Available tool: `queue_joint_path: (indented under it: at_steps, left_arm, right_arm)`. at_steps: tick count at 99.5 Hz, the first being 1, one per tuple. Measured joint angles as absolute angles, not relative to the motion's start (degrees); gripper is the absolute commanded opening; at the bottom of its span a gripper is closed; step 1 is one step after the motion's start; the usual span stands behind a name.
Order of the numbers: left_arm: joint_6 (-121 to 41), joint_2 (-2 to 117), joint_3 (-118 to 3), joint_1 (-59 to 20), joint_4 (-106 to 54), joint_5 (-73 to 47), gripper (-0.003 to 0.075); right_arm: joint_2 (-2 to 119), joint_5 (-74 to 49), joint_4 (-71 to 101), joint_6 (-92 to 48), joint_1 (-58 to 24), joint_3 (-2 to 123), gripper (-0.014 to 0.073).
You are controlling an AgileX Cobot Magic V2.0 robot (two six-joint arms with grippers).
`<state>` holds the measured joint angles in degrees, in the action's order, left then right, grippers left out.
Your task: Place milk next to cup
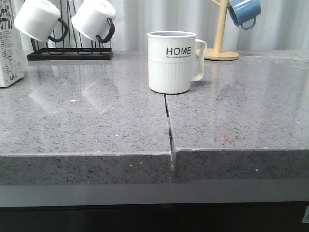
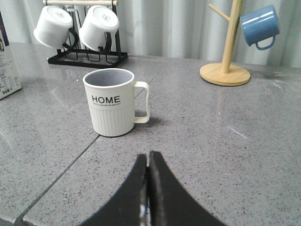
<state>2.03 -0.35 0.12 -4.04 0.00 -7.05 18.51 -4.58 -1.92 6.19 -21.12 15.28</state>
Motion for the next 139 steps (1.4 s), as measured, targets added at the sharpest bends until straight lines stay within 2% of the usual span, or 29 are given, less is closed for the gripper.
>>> queue_joint_path:
  at_steps: [17,39,63,91,98,102,117,124,129,139]
  left_arm:
    - [2.03,-0.35,0.12,-4.04,0.00,-6.36,-0.0021]
    - [2.03,-0.35,-0.48,-4.04,0.00,-4.69,-0.0021]
    - [2.03,0.30,-9.30,-4.04,1.97,-16.37,-0.0021]
    - [2.03,12.19,-17.40,-3.99,2.82,-24.08,0.0001]
    - [2.03,15.50,-18.68,-3.99,2.82,-24.05,0.0083]
    - [2.03,17.41,-19.22,-3.99,2.82,-23.34,0.0159]
    - [2.03,23.81,-21.67,-3.99,2.82,-19.03,0.0551]
    - [2.03,26.52,-22.60,-3.99,2.92,-17.31,0.0674]
    - [2.03,28.49,-23.23,-3.99,2.92,-16.38,0.0701]
    - [2.03,32.56,-24.76,-3.99,2.92,-14.74,0.0662]
  right_arm:
    - [12.18,-4.83,-1.92,6.19,-21.12,12.29,-0.0069]
    - [11.27,-4.83,-1.92,6.19,-21.12,12.02,-0.0069]
    - [11.27,-4.83,-1.92,6.19,-21.12,12.02,-0.0069]
    - [11.27,-4.83,-1.92,6.19,-21.12,12.02,-0.0069]
    - [11.27,-4.83,-1.92,6.19,-21.12,12.02,-0.0069]
    - [11.27,-4.83,-1.92,6.19,-21.12,12.02,-0.0069]
    - [11.27,-4.83,-1.92,6.19,-21.12,12.02,-0.0069]
    - [11.27,-4.83,-1.92,6.19,-21.12,12.02,-0.0069]
    - [11.27,-4.83,-1.92,6.19,-21.12,12.02,-0.0069]
    - [11.27,-4.83,-1.92,6.19,-21.12,12.02,-0.0069]
